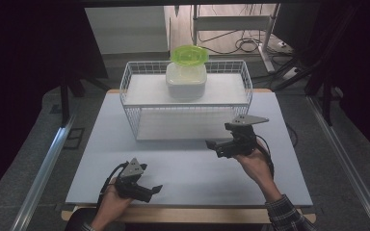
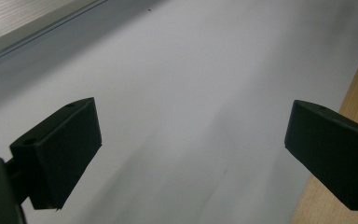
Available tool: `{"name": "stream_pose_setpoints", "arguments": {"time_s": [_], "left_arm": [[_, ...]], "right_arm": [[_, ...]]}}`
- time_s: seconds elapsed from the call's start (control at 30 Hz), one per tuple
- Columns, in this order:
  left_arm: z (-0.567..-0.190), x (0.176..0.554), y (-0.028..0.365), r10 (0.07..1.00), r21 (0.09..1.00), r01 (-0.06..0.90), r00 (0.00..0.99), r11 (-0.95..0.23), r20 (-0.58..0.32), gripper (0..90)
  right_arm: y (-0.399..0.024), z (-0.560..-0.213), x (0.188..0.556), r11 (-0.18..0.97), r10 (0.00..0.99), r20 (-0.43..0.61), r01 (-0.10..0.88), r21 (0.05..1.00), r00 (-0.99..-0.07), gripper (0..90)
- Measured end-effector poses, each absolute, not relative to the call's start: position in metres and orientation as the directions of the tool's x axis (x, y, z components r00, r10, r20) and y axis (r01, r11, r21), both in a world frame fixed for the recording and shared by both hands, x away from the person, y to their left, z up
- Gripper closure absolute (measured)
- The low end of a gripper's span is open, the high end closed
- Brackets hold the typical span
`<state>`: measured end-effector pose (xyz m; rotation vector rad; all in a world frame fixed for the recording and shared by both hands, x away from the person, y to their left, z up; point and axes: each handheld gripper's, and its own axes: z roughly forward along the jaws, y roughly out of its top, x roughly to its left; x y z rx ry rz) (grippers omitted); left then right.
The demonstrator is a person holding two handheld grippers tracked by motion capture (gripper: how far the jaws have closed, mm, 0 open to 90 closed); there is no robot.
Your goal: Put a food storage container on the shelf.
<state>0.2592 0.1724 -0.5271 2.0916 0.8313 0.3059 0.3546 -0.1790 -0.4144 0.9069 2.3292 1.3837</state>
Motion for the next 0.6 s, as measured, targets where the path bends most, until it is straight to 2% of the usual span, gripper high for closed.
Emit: {"name": "stream_pose_setpoints", "arguments": {"time_s": [0.6], "left_arm": [[-0.528, 0.259, 0.172, 0.657, 0.785, 0.453, 0.75, -0.423, -0.079, 3.4]], "right_arm": [[-0.215, -0.448, 0.332, 0.354, 0.675, 0.06, 0.394, 0.848, -0.735, 0.4]]}}
